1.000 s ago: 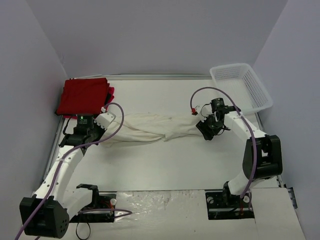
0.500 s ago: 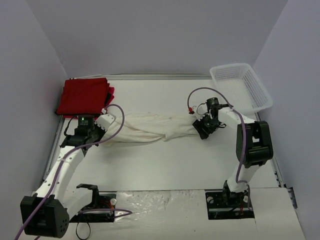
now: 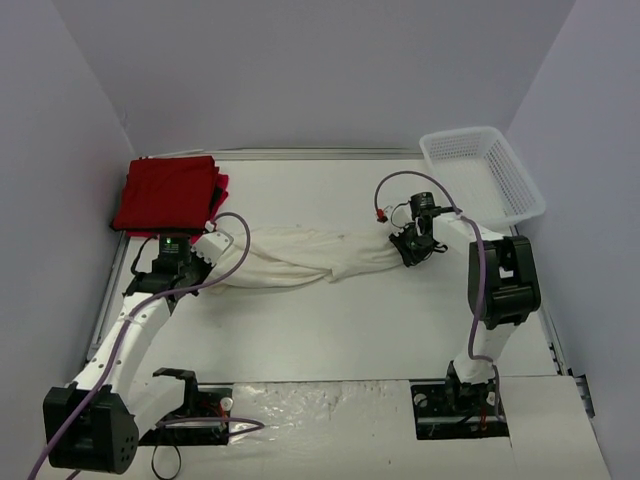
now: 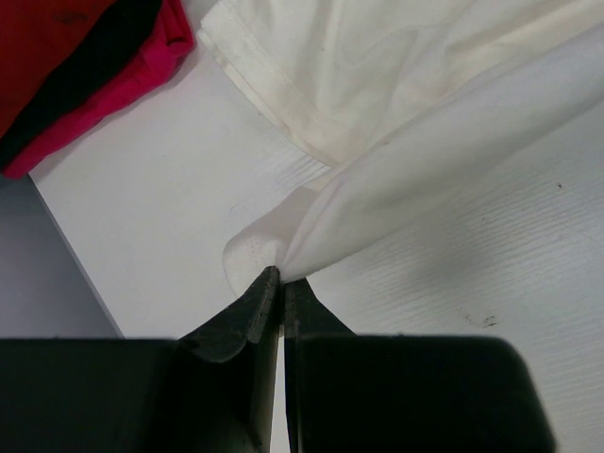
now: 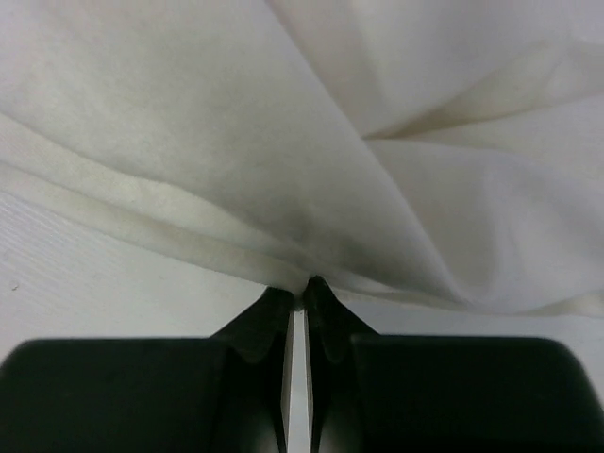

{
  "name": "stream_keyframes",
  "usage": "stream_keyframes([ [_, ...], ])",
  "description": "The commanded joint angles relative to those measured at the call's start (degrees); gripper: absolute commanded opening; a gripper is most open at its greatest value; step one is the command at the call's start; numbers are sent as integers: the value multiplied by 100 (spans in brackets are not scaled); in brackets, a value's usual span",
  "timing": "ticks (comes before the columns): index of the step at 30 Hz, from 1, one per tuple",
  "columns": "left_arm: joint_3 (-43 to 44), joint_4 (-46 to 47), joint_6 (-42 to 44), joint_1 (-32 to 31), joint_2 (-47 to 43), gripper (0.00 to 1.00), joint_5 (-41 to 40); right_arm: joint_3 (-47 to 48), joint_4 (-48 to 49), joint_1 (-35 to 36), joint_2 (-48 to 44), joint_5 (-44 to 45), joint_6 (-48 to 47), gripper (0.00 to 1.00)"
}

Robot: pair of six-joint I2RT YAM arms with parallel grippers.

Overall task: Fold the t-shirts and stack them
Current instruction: Flatten out the tshirt

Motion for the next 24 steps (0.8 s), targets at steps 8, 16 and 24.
stream_keyframes([
  [8,364,8,25,-30,-60,2,22,120,-445,-7,-546,237,262,0],
  [16,1366,-353,7,-39,-315,2,-75,1244,-1245,-60,-2383,614,631,0],
  [24,2571,-845,-89,-57,-192,2,92,2152,-1615,-245,-2639,729,1008,0],
])
